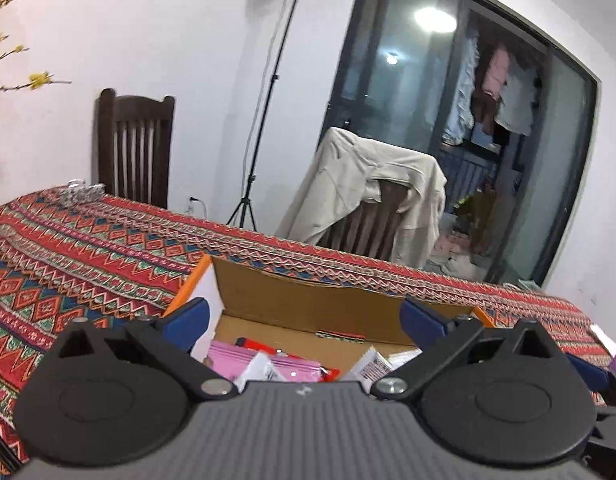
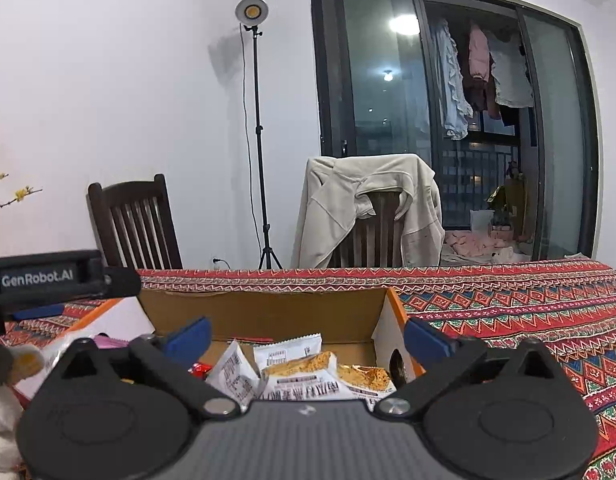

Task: Organize snacks
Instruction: 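Carry both cracker packets into the box and open both grippers, then move both open grippers back over the pink packets on the table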

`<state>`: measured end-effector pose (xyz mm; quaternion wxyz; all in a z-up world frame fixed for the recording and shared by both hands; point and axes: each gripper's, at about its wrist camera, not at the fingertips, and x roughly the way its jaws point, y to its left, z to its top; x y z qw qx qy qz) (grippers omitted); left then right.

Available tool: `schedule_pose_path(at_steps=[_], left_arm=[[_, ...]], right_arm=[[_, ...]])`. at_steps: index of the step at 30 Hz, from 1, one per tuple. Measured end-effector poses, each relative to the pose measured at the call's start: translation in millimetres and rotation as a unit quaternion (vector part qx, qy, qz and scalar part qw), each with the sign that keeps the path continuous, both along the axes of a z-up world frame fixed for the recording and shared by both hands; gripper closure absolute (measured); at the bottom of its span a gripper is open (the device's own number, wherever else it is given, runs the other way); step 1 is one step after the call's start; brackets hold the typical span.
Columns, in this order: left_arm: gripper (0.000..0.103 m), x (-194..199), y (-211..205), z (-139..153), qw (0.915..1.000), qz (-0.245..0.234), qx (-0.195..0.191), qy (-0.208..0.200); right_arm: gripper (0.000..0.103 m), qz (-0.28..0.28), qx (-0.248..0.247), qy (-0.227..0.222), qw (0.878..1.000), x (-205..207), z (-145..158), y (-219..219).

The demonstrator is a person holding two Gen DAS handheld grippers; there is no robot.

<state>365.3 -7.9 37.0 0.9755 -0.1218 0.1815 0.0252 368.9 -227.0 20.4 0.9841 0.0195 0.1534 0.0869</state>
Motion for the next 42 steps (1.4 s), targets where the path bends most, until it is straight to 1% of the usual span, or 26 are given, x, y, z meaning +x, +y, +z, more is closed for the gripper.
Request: schedule_pose_path(at_steps=[6,9,14,19,26,30,32,37,42], left_arm=[[0.0,3.2,1.0,-0.4,1.0,0.002,0.002,0.008],[0.0,2.1,-1.3,0.1,1.0,0.0,0.008,0.006],[0.0,0.5,-1.1,1.8,1.0,-0.002,0.007,0.003],[0.0,-5.9,-2.8,11.0,0.9999,-0.008,0.005,-0.008],[0.0,-30.2,-0.7,35.5,0.9994,-0.007,0.011,-0.033],[0.0,-49.0,7.5,42.8,0.9992,0.003,0.013,-0.037],[0.0,-58.6,11.8,44.8,0.9993,0.004,0.011,-0.035],[0.0,-90.2,18.8,45.5,0.9991,0.005,0.02,-0.036],[0.0,-119.3,29.2,34.8,0.9993,-0.003,0.028,-0.026]], right_arm=[[0.0,-0.008,0.002,0.008,1.0,2.8,-2.0,-1.4],[0.0,-0.007,0.003,0.007,1.0,1.1,-2.5,-1.6],[0.0,-0.007,0.003,0.007,1.0,-0.4,-1.1,-1.2],[0.0,-0.012,-0.002,0.004,1.0,-3.5,3.6,0.1],[0.0,-0.009,-0.001,-0.004,1.0,-17.0,24.7,-0.5],[0.0,-0.018,-0.002,0.003,1.0,-31.1,31.7,-1.7],[0.0,-0.017,0.001,0.008,1.0,-39.5,32.0,-3.8],[0.0,-0.009,0.011,0.023,1.0,-66.9,30.1,-9.3],[0.0,0.001,0.011,0.028,1.0,-95.6,24.0,-13.6]])
